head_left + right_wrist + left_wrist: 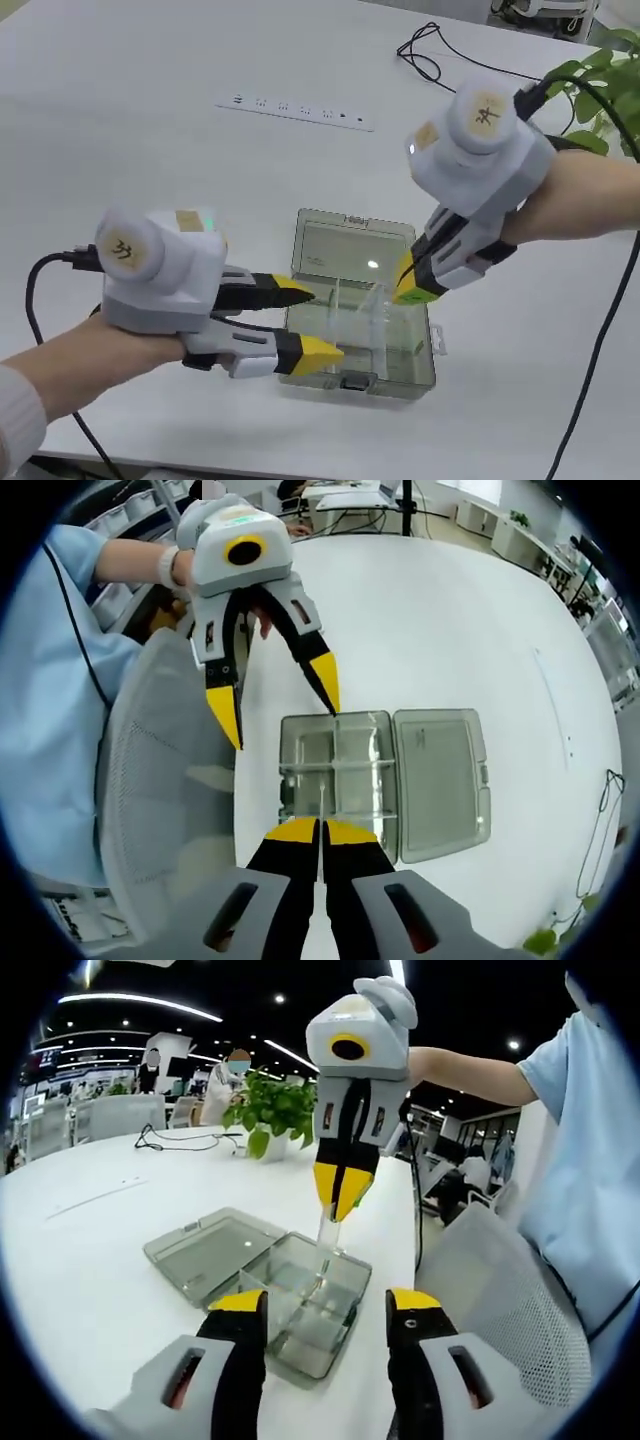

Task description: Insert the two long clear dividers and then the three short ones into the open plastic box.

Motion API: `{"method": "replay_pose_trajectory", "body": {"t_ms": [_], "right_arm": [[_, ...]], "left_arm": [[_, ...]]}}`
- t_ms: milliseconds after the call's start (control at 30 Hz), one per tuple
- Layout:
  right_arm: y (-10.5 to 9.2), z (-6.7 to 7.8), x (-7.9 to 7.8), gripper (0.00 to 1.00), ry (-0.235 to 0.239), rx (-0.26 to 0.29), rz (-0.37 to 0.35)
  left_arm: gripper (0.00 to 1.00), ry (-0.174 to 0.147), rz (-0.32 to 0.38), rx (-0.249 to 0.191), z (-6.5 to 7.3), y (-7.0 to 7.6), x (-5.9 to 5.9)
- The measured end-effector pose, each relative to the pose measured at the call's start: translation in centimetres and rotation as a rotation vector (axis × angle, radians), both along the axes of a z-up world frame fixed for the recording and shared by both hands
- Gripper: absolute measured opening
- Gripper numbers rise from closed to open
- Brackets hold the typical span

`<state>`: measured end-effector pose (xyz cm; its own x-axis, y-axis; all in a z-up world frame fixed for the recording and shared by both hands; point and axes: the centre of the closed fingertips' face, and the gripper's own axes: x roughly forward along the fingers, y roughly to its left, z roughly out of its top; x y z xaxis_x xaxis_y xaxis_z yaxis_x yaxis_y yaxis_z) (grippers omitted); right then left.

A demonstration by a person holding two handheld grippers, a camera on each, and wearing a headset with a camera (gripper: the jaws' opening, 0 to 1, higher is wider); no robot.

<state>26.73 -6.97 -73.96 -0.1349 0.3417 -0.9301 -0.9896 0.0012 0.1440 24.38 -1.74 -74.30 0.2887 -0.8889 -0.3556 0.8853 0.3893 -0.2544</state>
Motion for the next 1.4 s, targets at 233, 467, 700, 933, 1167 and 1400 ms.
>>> {"method": "replay_pose_trajectory", "body": {"t_ms": [233,467,700,933,1167,1400], "right_arm": [[-1.5,-1.0,0.3,0.02,-0.018,-0.053,-0.007],[-2.4,-1.6,0.1,0.02,-0.019,-0.092,-0.003],[-2.9,-1.9,0.0,0.02,-0.015,-0.105,0.008],[-3.0,-2.2,0.0,0.02,-0.013,-0.117,0.012],[-2.8,-2.6,-0.3,0.02,-0.008,-0.124,0.029],[-2.6,-2.7,0.1,0.02,-0.025,-0.13,0.043]], "left_arm": [[0.66,-0.006,0.05,0.025,-0.4,0.9,0.6],[0.89,-0.004,0.096,0.06,-1.4,1.6,1.0],[1.0,-0.006,0.137,0.069,-1.6,2.4,1.3],[1.0,0.006,0.147,0.063,-1.7,2.6,1.1],[0.99,0.018,0.154,0.051,-1.9,2.5,0.9],[0.98,0.02,0.157,0.044,-1.9,2.7,0.9]]}}
